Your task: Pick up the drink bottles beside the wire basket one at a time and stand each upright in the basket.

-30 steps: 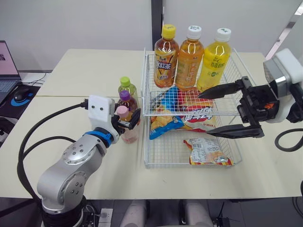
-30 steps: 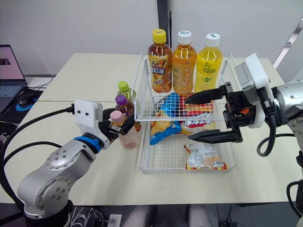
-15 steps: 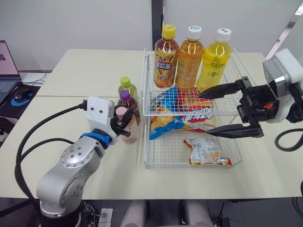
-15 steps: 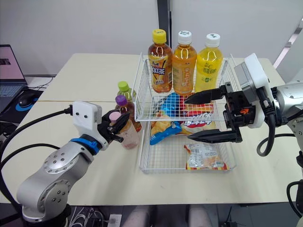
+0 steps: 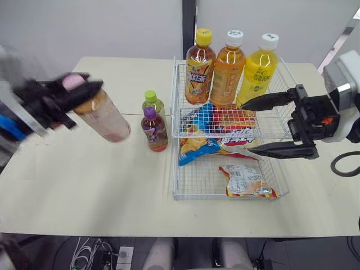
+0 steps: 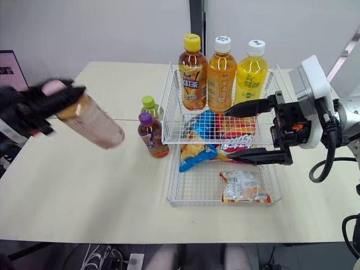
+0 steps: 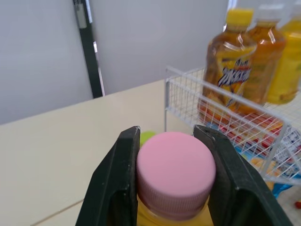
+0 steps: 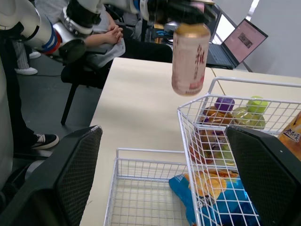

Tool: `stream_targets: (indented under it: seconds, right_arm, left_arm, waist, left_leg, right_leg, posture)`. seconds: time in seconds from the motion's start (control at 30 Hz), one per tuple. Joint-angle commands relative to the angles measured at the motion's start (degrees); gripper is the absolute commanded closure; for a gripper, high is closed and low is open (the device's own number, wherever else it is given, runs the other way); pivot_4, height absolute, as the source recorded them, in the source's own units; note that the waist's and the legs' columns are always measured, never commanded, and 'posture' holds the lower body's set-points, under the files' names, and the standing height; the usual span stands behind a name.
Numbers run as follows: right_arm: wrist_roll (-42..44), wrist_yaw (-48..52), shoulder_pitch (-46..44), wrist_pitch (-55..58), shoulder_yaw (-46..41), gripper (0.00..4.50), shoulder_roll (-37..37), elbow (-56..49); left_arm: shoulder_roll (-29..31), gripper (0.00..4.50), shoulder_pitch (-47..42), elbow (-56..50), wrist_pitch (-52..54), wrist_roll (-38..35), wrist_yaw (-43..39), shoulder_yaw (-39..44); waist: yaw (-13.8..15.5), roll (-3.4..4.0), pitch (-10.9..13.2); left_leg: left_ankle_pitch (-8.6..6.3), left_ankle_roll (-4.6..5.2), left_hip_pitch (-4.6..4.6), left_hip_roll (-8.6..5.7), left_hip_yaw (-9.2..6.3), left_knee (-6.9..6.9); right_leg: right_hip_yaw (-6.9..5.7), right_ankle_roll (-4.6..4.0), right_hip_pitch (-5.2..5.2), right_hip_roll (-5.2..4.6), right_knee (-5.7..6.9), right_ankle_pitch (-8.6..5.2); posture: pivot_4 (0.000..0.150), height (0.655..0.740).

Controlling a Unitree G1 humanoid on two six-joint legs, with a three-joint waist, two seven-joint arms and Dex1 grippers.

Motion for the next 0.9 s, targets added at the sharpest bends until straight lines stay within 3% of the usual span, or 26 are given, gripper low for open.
stream_targets:
  seconds: [0.03, 0.2, 0.4, 0.57, 0.9]
  right_arm:
    - [-0.08, -0.25, -0.53, -0.97, -2.51, 0.0, -0.96, -0.37]
    - [0.07, -1.73, 0.02, -0.43, -4.9, 0.0, -2.21, -0.29]
    - [0.44, -2.72, 3.23, 0.29, -9.02, 0.0, -5.36, -0.67]
    - [1.74, -4.3, 5.46, 1.16, -11.93, 0.0, -6.57, -1.65]
    - [2.55, -6.17, 7.54, 2.02, -14.99, 0.0, -7.63, -1.93]
  left_arm:
    - [6.99, 3.1, -6.05, 7.71, 1.19, -3.63, -7.7, -1.76]
    - [12.1, 3.1, -18.87, 16.36, 1.9, -4.31, -15.36, -12.03]
    - [10.53, 3.1, -40.73, 25.33, 3.26, 0.61, -23.05, -26.1]
    - [4.43, 3.1, -55.22, 31.84, 5.38, 5.48, -28.37, -33.96]
    - [-11.49, 3.1, -65.48, 38.57, 3.56, 14.59, -37.34, -42.44]
  waist:
    - [-0.1, 0.0, 0.01]
    - [-0.21, 0.01, 0.05]
    - [-0.23, -0.02, 0.07]
    - [-0.77, -0.01, 0.07]
    - [-1.33, -0.01, 0.07]
  left_leg:
    - [0.0, 0.0, -0.03, 0.0, 0.01, -0.01]
    - [0.0, 0.0, -0.03, 0.02, 0.01, -0.08]
    - [0.0, 0.0, -0.09, -0.02, 0.11, -0.02]
    - [0.0, 0.0, -0.09, 0.01, 0.29, -0.02]
    - [0.0, 0.01, -0.11, -0.01, 0.28, 0.02]
  right_leg:
    - [0.01, 0.02, -0.01, 0.0, -0.04, 0.01]
    - [0.01, 0.02, -0.05, 0.02, -0.01, 0.01]
    - [-0.02, 0.05, -0.04, 0.01, -0.01, 0.03]
    - [0.0, 0.06, -0.05, 0.03, 0.03, 0.03]
    - [0.06, 0.07, -0.07, 0.01, 0.05, 0.03]
  posture:
    - [0.15, 0.74]
    - [0.15, 0.74]
    - [0.15, 0.74]
    - [0.15, 0.74]
    - [0.15, 0.74]
